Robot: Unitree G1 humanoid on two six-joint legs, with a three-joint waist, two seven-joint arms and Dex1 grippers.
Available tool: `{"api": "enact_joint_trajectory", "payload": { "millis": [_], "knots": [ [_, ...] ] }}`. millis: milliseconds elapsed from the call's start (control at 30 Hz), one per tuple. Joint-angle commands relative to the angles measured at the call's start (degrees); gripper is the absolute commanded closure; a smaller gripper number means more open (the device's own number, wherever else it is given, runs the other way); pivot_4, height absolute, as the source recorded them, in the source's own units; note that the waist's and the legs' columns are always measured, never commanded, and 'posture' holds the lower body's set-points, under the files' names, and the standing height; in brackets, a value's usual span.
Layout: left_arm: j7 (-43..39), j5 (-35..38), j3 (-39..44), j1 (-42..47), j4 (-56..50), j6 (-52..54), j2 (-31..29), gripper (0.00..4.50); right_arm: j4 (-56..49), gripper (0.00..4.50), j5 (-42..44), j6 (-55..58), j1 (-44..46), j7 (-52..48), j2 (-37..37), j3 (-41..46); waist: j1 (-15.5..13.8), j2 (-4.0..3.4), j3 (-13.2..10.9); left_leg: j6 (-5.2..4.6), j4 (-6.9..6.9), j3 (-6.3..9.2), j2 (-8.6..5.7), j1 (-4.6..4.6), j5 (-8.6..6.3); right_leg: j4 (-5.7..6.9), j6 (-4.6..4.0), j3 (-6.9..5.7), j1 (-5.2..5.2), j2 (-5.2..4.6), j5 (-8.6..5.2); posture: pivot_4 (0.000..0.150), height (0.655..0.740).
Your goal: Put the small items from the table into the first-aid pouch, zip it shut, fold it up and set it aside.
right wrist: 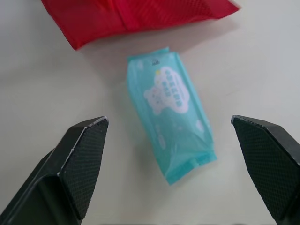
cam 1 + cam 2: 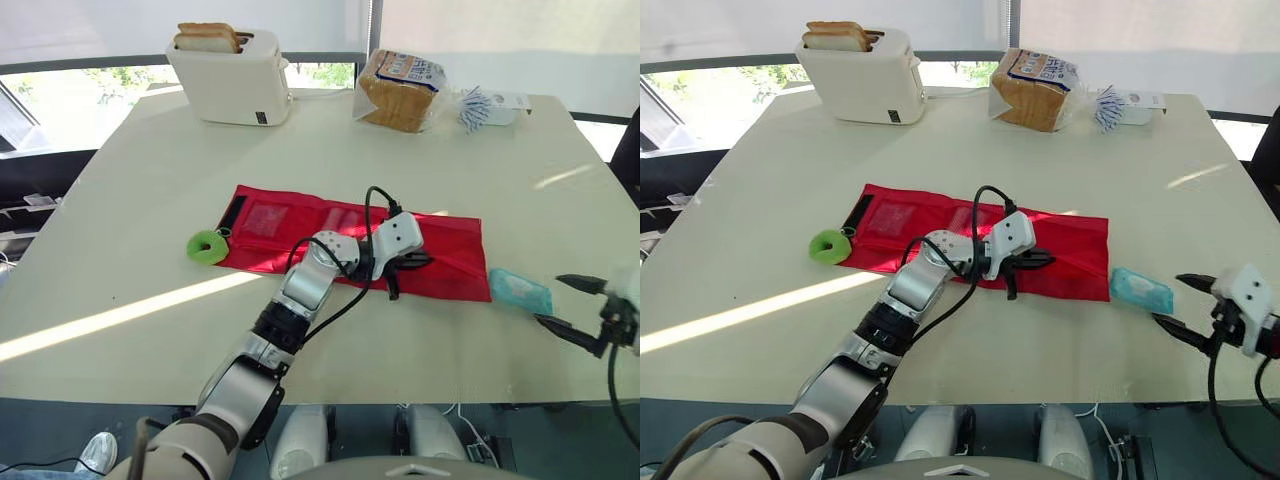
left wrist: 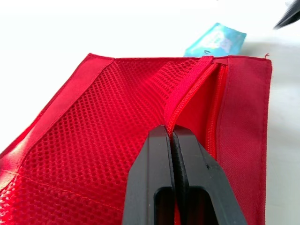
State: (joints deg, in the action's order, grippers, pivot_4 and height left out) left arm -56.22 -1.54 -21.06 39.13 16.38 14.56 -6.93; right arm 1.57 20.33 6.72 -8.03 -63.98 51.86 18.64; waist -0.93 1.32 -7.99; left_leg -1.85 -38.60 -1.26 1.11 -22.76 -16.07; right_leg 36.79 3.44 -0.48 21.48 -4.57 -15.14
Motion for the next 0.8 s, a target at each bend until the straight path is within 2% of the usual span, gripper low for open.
{"api": "enact_joint_trajectory", "payload": {
  "millis": [33, 167, 300, 367, 400, 433, 467, 600, 633, 700, 800],
  "knots": [
    [-0.06, 1.83, 0.33, 2.32, 1.37, -2.10, 1.68, 4.41, 4.85, 0.00, -2.45, -3.79, 4.63, -2.05, 1.18, -2.64, -0.03, 0.00, 0.00, 0.01, 0.00, 0.01, 0.00, -0.02, 0.01, -0.01, 0.00, 0.00, 0.00, 0.00, 0.00, 0.150, 0.7400],
    [0.34, 1.75, 0.53, 3.61, 4.87, -3.53, 2.44, 4.41, 10.73, 0.00, -5.37, -6.67, 10.40, -3.00, 1.27, -6.25, 0.14, -0.01, 0.00, 0.05, -0.03, -0.02, -0.03, -0.02, 0.03, -0.01, 0.01, 0.02, 0.00, -0.01, 0.00, 0.150, 0.7400],
    [0.17, 1.93, 0.84, 4.32, 7.11, -4.48, 2.83, 4.41, 12.79, 0.00, -6.43, -6.56, 11.84, -5.03, 1.87, -8.63, 0.06, -0.02, 0.00, 0.07, -0.02, 0.01, -0.02, -0.03, 0.04, 0.00, 0.01, 0.01, 0.00, -0.01, 0.00, 0.150, 0.7400],
    [0.20, 1.87, 0.85, 4.72, 8.21, -5.21, 2.83, 4.50, 13.17, 0.63, -6.97, -6.82, 12.11, -4.88, 1.85, -9.19, 0.13, -0.02, 0.00, 0.07, -0.03, -0.01, -0.02, -0.03, 0.04, 0.00, 0.01, 0.02, 0.00, -0.02, 0.00, 0.150, 0.7400],
    [0.22, 1.86, 0.88, 4.96, 8.70, -5.51, 2.84, 4.50, 13.26, 0.76, -7.16, -7.19, 12.08, -4.87, 1.86, -9.27, 0.15, -0.02, 0.01, 0.06, -0.03, -0.02, -0.02, -0.03, 0.04, 0.00, 0.01, 0.03, 0.00, -0.02, 0.00, 0.150, 0.7400],
    [0.24, 1.89, 0.95, 5.26, 9.22, -5.78, 2.86, 4.50, 13.16, 1.42, -7.09, -7.20, 11.90, -4.84, 1.85, -9.15, 0.17, -0.03, 0.01, 0.07, -0.03, -0.02, -0.02, -0.02, 0.04, 0.01, 0.01, 0.03, 0.00, -0.01, 0.00, 0.150, 0.7400],
    [0.25, 1.94, 1.05, 5.54, 9.66, -5.95, 2.89, 4.50, 12.97, 1.88, -6.89, -7.03, 11.66, -4.74, 1.78, -8.88, 0.18, -0.03, 0.01, 0.07, -0.03, -0.01, -0.02, -0.01, 0.04, 0.01, 0.01, 0.03, 0.00, -0.01, 0.00, 0.150, 0.7400],
    [0.23, 2.15, 1.24, 6.25, 10.96, -6.56, 3.08, 4.50, 12.25, 3.41, -6.32, -7.16, 10.41, -3.97, 1.60, -7.59, 0.17, -0.03, 0.01, 0.07, -0.03, -0.02, -0.02, -0.01, 0.04, 0.01, 0.01, 0.03, 0.00, -0.01, 0.00, 0.150, 0.7400],
    [0.18, 2.13, 1.20, 6.40, 11.28, -6.80, 3.13, 4.50, 11.69, 3.96, -5.51, -6.62, 10.05, -3.44, 1.26, -6.74, 0.16, -0.03, 0.01, 0.07, -0.03, -0.01, -0.02, -0.01, 0.04, 0.01, 0.01, 0.03, 0.00, -0.01, 0.00, 0.150, 0.7400],
    [0.20, 2.14, 1.17, 6.62, 11.51, -7.01, 3.29, 4.50, 9.84, 4.24, -4.12, -5.71, 8.16, -3.05, 1.49, -4.82, 0.03, -0.03, 0.01, 0.07, -0.04, -0.01, -0.02, -0.01, 0.04, 0.01, 0.01, 0.02, 0.00, -0.01, 0.01, 0.150, 0.7400],
    [0.47, 2.72, 1.71, 7.53, 12.04, -6.14, 4.07, 4.50, 3.53, 4.26, -1.35, -1.81, 1.01, -3.62, 3.21, 0.56, -0.07, -0.04, 0.01, 0.06, -0.03, 0.00, -0.03, -0.05, 0.04, 0.00, 0.01, 0.02, 0.00, -0.02, 0.00, 0.150, 0.7400]
  ]
}}
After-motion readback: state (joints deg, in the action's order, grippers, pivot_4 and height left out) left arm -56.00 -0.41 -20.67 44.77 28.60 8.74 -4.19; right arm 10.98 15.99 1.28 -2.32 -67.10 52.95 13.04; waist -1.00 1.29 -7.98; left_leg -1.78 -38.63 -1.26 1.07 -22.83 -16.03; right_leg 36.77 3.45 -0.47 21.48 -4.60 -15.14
